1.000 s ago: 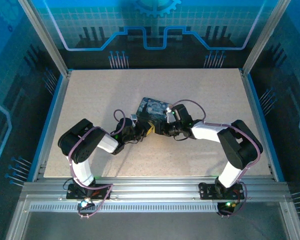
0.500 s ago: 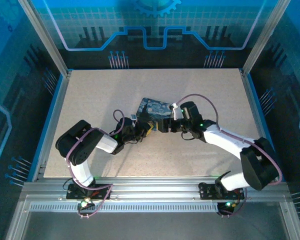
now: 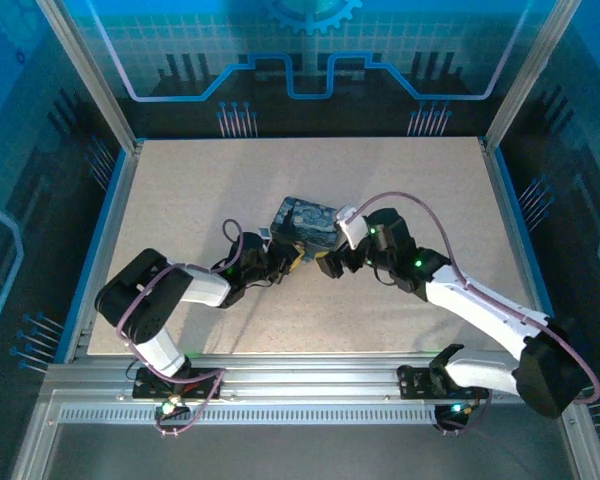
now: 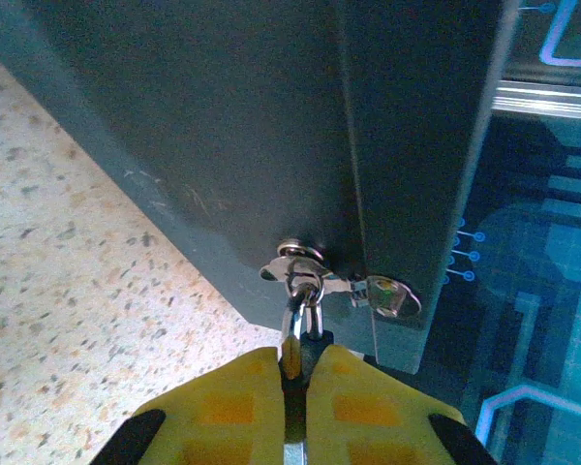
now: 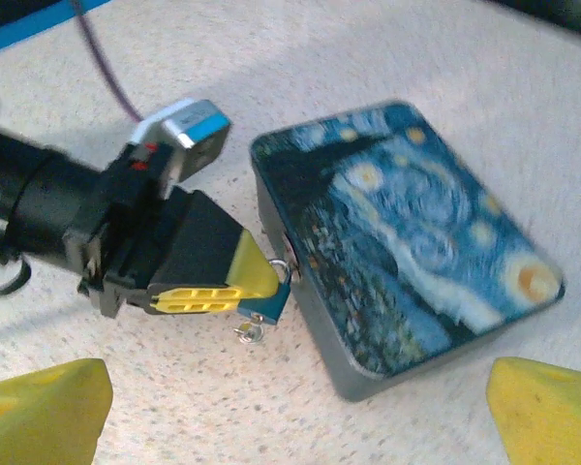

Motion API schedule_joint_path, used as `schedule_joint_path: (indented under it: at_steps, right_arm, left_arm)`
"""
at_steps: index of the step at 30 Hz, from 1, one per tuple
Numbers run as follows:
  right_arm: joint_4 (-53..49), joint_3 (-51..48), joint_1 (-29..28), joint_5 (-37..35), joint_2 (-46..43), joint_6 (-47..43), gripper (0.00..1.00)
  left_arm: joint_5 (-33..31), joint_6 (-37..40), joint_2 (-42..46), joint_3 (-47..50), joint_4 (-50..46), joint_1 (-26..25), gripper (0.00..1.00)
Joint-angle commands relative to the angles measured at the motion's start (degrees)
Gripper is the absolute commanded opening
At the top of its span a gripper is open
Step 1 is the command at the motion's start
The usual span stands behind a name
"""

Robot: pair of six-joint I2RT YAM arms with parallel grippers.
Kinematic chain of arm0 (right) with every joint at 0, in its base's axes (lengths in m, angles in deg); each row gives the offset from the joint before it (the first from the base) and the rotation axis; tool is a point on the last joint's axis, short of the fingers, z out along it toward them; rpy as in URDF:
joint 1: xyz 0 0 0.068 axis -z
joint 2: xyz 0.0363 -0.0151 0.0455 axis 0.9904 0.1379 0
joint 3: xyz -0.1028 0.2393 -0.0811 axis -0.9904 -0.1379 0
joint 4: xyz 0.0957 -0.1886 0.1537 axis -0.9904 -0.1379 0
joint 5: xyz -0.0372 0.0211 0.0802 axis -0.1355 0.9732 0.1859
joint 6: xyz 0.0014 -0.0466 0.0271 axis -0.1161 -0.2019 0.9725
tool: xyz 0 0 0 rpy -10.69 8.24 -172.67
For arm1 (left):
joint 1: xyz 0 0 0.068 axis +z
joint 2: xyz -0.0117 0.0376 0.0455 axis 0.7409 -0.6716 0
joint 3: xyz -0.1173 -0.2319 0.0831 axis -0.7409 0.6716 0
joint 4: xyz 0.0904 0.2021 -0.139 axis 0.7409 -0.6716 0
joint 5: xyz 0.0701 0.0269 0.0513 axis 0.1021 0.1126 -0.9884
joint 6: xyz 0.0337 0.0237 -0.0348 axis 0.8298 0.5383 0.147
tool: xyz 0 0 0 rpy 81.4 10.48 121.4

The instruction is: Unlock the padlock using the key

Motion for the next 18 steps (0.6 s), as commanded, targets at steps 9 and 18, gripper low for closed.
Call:
schedule_joint_path:
  at_steps: [9, 18]
  right_arm:
    - [14.0, -8.6, -11.6, -14.3, 2.9, -39.6, 1.00]
    - [24.8, -9.3, -15.0, -18.9, 11.2, -39.9, 0.93]
  left_arm:
    - [-0.8, -1.2, 7.2, -4.4, -12.8, -0.5, 0.00]
    - [-0.1, -3.9, 8.8, -5.5, -14.2, -0.5, 0.00]
